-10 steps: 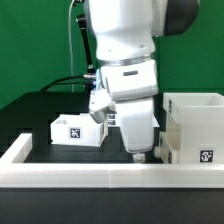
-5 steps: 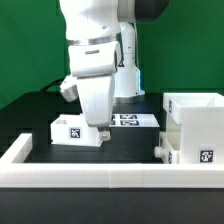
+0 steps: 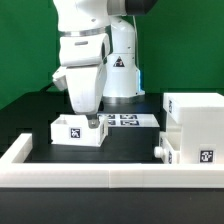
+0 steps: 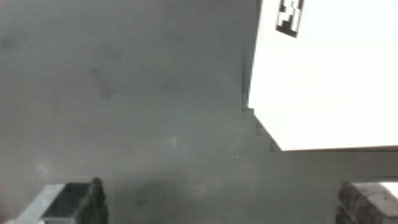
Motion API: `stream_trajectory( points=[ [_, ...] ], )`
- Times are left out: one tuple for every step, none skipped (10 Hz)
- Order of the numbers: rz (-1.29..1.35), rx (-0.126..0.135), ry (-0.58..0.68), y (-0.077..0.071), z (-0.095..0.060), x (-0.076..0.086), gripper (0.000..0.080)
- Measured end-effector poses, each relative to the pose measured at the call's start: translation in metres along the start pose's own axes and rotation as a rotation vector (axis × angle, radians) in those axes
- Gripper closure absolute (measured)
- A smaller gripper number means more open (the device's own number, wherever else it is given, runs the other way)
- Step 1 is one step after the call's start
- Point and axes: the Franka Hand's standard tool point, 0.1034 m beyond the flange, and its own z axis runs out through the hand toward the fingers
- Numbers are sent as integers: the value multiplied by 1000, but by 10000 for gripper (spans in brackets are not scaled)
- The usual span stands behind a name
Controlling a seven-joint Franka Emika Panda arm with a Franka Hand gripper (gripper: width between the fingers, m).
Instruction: Assemble drawer
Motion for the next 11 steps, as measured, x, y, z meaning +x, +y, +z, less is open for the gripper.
stream_trajectory(
  points=[
    [73, 0, 0, 0, 0, 0, 151],
    [144, 0, 1, 0, 0, 1, 151],
    [182, 1, 1, 0, 0, 1, 151],
    [255, -16, 15, 2, 0, -2, 151],
    [346, -52, 39, 4, -1, -12, 151],
    [502, -64, 45, -3, -3, -18, 151],
    [621, -62, 46, -10, -3, -19, 151],
    [708, -60, 47, -13, -2, -18, 151],
    [827, -55, 56, -15, -1, -16, 151],
    [907, -49, 60, -16, 0, -16, 151],
    [946, -49, 61, -16, 0, -15, 151]
  ],
)
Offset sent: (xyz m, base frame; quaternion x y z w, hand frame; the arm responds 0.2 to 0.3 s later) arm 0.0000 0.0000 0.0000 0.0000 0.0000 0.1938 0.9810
